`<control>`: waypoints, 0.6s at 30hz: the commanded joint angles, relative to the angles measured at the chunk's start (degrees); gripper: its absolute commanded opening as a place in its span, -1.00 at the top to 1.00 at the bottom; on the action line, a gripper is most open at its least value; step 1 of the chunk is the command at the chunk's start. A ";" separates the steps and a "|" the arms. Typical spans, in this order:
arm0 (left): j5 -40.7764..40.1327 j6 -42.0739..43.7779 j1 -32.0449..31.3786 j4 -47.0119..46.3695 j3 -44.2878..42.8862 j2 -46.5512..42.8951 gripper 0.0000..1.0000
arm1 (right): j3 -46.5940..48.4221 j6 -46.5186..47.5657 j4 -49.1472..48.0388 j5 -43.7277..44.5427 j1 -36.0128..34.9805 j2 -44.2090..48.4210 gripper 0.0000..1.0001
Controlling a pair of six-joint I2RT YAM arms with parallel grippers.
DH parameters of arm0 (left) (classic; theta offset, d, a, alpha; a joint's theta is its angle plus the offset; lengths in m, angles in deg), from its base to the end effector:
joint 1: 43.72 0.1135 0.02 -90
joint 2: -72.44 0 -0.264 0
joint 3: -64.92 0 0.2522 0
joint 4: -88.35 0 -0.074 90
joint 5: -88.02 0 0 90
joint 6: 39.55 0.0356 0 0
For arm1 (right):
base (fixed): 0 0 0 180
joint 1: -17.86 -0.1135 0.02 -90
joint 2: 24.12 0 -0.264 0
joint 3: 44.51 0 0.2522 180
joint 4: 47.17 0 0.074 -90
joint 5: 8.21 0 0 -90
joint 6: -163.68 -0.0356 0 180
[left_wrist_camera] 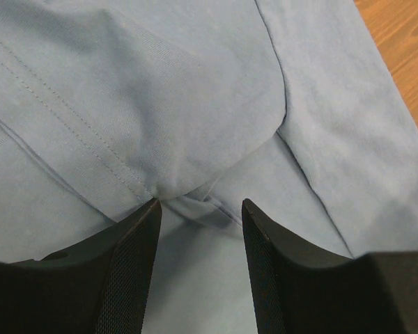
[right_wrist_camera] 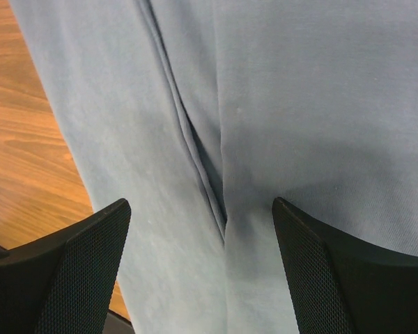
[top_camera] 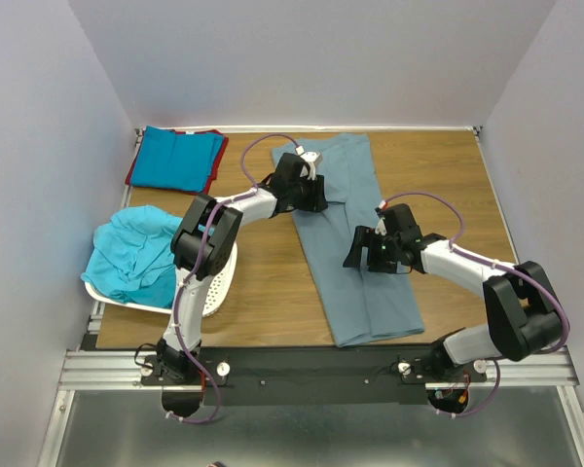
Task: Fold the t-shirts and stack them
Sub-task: Fold the tshirt
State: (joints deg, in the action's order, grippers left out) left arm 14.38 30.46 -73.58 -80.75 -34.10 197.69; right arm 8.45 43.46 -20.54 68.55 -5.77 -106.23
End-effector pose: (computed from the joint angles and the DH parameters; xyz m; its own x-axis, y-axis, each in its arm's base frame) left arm 0.4155 -0.2501 0.1523 -0.7218 0.0362 -0.6911 0.4530 0.7797 -0.4323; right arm 0.2396 0.1137 0.1623 -0.9104 0.1365 -0.3906 -0.0578 0.8928 0.4467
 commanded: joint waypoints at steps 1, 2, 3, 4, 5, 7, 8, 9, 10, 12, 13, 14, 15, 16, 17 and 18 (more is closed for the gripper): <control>0.34 1.70 1.13 1.71 -2.45 2.98 -0.17 | -3.16 -2.39 2.52 -2.23 -1.85 -0.95 -0.79; 0.34 2.14 1.30 2.41 -2.98 3.42 -0.17 | -3.17 -3.00 1.73 -2.50 -2.20 -1.21 -0.79; 0.25 2.41 1.56 2.67 -4.12 3.59 -0.17 | -3.08 -3.27 1.29 -2.76 -2.90 -1.48 -0.79; 0.25 2.67 1.65 2.76 -4.65 3.94 -0.17 | -2.90 -3.53 0.94 -2.85 -3.25 -1.83 -0.79; 0.34 3.02 1.83 3.98 -5.27 4.56 -0.17 | -2.81 -3.79 0.59 -3.11 -3.60 -2.53 -0.79; 0.25 3.73 2.18 4.87 -7.11 5.18 -0.17 | -2.55 -4.50 -0.55 -3.38 -4.40 -3.15 -0.79; 0.34 3.90 2.44 5.66 -7.73 5.79 -0.17 | -1.94 -4.76 -1.08 -3.55 -4.66 -3.93 -0.79; 0.25 4.25 2.53 6.01 -8.61 5.97 -0.17 | -1.67 -4.85 -1.35 -3.64 -5.18 -4.11 -0.79; 0.34 4.43 2.71 6.28 -8.96 6.23 -0.17 | -1.41 -5.03 -1.61 -3.73 -5.45 -4.46 -0.79; 0.34 4.69 2.97 6.72 -9.67 6.76 -0.17 | -0.53 -5.29 -2.23 -3.90 -5.89 -5.43 -0.79; 0.25 4.70 3.06 6.89 -10.28 6.93 -0.17 | -0.35 -5.38 -2.40 -3.82 -5.89 -5.69 -0.79; 0.43 4.78 3.32 7.07 -10.63 7.37 -0.17 | 0.08 -5.55 -2.58 -3.38 -5.98 -6.05 -0.79; 0.34 4.78 3.41 7.16 -11.16 7.55 -0.17 | 0.35 -5.47 -2.58 -3.20 -5.89 -6.40 -0.79; 0.25 4.96 3.41 7.25 -11.42 7.73 -0.17 | 0.52 -5.47 -2.67 -3.03 -5.98 -6.49 -0.79; 0.08 4.96 3.50 7.25 -11.69 7.90 -0.17 | 0.70 -5.47 -2.67 -2.94 -6.07 -6.66 -0.79; -0.19 4.96 3.50 7.33 -11.86 7.99 -0.17 | 0.96 -5.47 -2.67 -3.11 -6.07 -7.01 -0.79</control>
State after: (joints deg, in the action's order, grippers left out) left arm 15.23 33.76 -70.83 -75.50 -44.72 203.55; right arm 9.80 38.65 -26.62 65.51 -11.06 -110.18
